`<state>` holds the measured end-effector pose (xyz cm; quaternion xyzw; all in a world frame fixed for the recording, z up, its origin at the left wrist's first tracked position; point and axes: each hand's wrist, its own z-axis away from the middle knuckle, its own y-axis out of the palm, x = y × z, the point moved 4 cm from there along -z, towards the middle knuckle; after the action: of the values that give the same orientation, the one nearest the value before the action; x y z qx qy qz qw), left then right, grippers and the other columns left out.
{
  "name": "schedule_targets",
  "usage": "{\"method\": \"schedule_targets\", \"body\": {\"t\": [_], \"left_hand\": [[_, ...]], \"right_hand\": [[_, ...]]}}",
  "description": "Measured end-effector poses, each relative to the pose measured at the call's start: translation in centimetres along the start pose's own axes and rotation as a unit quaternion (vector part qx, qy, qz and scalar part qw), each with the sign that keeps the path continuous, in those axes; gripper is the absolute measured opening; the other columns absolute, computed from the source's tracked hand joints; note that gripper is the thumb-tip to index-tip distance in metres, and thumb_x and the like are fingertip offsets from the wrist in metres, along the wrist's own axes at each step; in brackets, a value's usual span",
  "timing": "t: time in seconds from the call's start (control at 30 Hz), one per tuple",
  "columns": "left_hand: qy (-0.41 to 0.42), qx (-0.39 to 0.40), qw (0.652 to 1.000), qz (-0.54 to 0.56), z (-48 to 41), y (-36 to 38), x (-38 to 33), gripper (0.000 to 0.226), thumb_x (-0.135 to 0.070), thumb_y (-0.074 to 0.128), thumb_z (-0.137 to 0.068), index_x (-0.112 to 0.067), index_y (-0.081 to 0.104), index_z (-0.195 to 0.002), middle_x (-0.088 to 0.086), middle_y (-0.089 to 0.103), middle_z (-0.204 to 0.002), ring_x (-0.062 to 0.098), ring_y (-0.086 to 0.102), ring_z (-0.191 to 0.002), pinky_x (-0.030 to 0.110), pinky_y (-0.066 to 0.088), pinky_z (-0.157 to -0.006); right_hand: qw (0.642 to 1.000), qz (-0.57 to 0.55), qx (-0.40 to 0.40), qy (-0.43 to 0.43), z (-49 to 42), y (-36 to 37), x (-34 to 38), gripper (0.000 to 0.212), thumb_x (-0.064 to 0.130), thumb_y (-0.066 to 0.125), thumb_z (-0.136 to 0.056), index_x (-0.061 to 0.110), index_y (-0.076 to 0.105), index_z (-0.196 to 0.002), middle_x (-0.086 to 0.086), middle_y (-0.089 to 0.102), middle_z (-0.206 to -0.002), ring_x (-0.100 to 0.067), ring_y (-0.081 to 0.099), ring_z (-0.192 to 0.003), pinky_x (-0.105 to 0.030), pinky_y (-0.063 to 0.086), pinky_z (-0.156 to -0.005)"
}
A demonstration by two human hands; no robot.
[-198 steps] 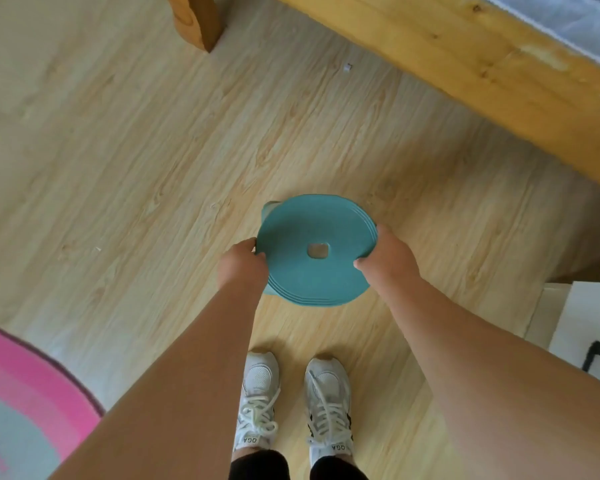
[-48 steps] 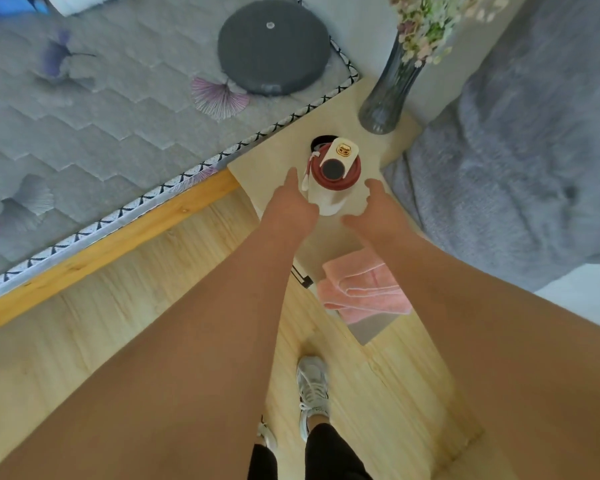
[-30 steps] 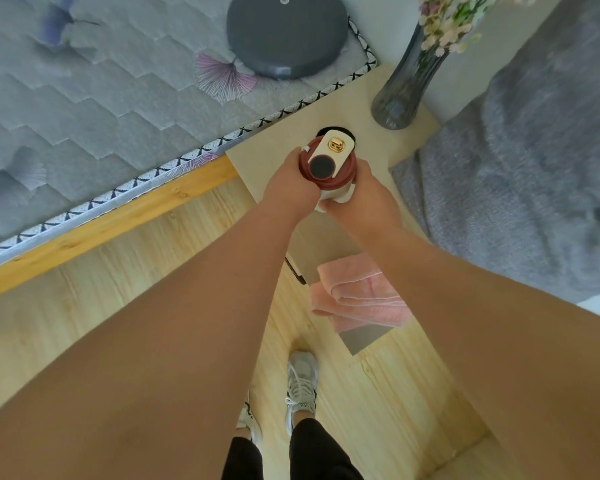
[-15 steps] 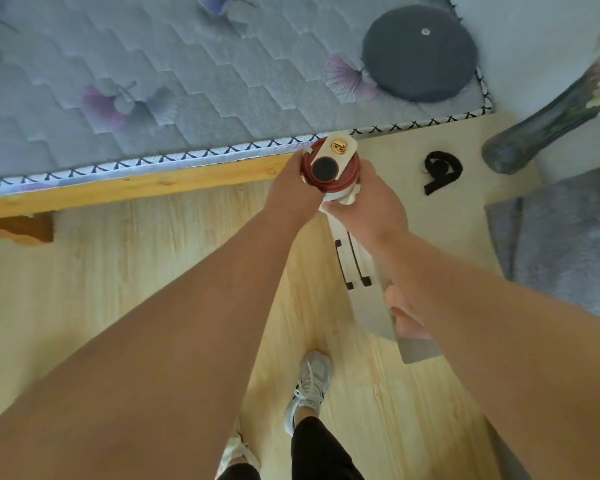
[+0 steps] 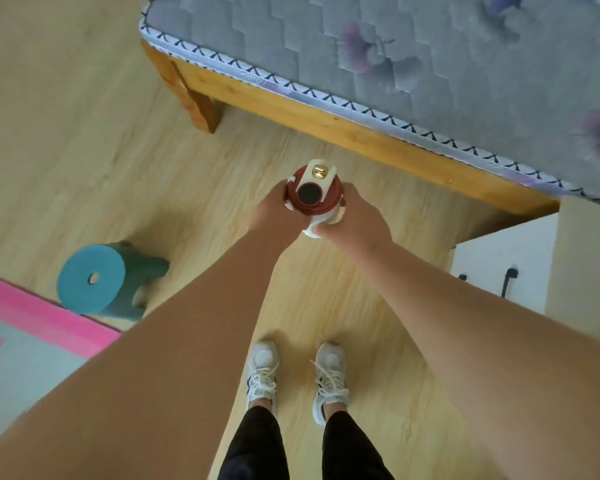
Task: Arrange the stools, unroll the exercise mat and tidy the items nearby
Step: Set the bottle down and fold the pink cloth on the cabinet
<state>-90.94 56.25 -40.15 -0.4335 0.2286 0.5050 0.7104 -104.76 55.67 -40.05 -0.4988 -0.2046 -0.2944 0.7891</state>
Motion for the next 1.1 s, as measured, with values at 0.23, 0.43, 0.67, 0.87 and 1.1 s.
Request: {"method": "schedule_targets", "body": {"t": [0.23, 0.43, 0.67, 0.87, 1.1], "left_hand": [[-0.098, -0.140, 0.983, 0.061, 4.0, -13.3, 11.2, 0.053, -0.006, 0.066, -0.078, -0.021, 0.054, -0.127, -0.019, 0.051, -0.081, 0.000, 0.047, -0.070, 0.009, 0.035, -0.056], [-0.175, -0.207, 0.959, 0.089, 7.9, -21.1, 19.1, 0.040, -0.011, 0.064, -0.076, -0.017, 0.055, -0.115, -0.010, 0.056, -0.083, 0.012, 0.051, -0.073, 0.025, 0.038, -0.064], [-0.227, -0.245, 0.927, 0.173, 11.9, -28.8, 27.9, 0.042, -0.012, 0.059, -0.083, -0.016, 0.052, -0.125, 0.005, 0.066, -0.101, 0.028, 0.065, -0.096, 0.043, 0.054, -0.087], [-0.256, -0.258, 0.877, 0.313, 13.6, -34.8, 34.6, 0.048, -0.008, 0.062, -0.080, -0.020, 0.055, -0.126, 0.004, 0.065, -0.100, 0.024, 0.066, -0.094, 0.043, 0.055, -0.090], [-0.312, -0.262, 0.835, 0.369, 11.8, -38.5, 39.5, 0.043, 0.000, 0.053, -0.081, -0.028, 0.050, -0.112, 0.011, 0.064, -0.088, 0.025, 0.063, -0.081, 0.046, 0.056, -0.088]], "right_hand": [[0.981, 0.054, 0.148, -0.116, 1.8, 13.1, 11.3, 0.059, 0.025, 0.080, -0.072, 0.014, 0.052, -0.124, 0.000, 0.065, -0.110, -0.020, 0.062, -0.099, -0.032, 0.051, -0.081], [0.959, 0.091, 0.234, -0.131, 4.4, 23.2, 17.9, 0.069, 0.023, 0.079, -0.073, 0.018, 0.044, -0.133, 0.000, 0.063, -0.118, -0.021, 0.062, -0.103, -0.029, 0.044, -0.076], [0.940, 0.119, 0.290, -0.135, 8.2, 33.4, 24.2, 0.074, 0.020, 0.079, -0.072, 0.020, 0.042, -0.135, -0.001, 0.064, -0.119, -0.025, 0.061, -0.106, -0.035, 0.048, -0.087], [0.925, 0.115, 0.344, -0.118, 9.7, 41.6, 29.1, 0.071, 0.018, 0.082, -0.066, 0.021, 0.049, -0.129, 0.001, 0.064, -0.118, -0.021, 0.061, -0.103, -0.036, 0.050, -0.090], [0.914, 0.093, 0.375, -0.121, 8.3, 47.6, 32.2, 0.054, 0.013, 0.085, -0.066, 0.033, 0.056, -0.106, 0.012, 0.065, -0.099, -0.006, 0.061, -0.088, -0.020, 0.046, -0.067]]}}
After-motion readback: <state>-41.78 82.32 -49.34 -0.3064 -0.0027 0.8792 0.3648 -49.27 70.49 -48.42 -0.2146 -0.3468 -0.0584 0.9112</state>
